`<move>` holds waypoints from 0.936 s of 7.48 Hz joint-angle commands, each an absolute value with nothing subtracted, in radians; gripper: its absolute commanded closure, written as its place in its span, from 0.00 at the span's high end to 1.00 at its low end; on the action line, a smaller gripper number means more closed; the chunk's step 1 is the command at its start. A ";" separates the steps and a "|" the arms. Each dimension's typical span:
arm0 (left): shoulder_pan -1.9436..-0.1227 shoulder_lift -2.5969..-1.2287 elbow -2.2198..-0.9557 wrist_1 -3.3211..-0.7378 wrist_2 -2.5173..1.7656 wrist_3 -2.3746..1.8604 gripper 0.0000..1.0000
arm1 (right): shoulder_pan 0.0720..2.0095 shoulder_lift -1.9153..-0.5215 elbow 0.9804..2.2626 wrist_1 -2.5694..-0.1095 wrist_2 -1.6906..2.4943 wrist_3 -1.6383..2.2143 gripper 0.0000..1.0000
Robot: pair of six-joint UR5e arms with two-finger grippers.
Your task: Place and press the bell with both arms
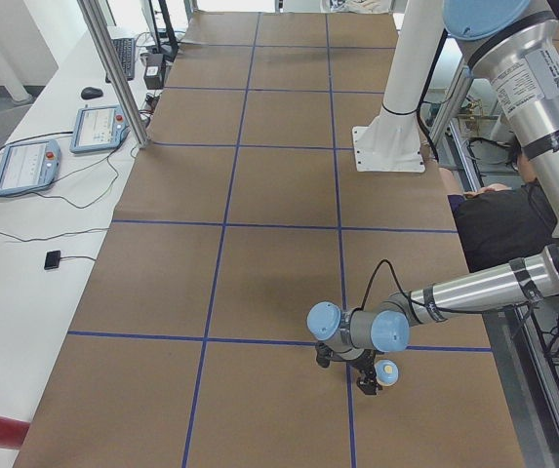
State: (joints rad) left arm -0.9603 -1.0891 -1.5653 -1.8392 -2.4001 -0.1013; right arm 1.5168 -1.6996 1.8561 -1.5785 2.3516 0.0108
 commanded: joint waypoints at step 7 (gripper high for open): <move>-0.896 -1.100 -1.545 -1.853 -2.411 -0.104 0.70 | 1.514 -1.700 1.856 -1.578 2.352 0.011 1.00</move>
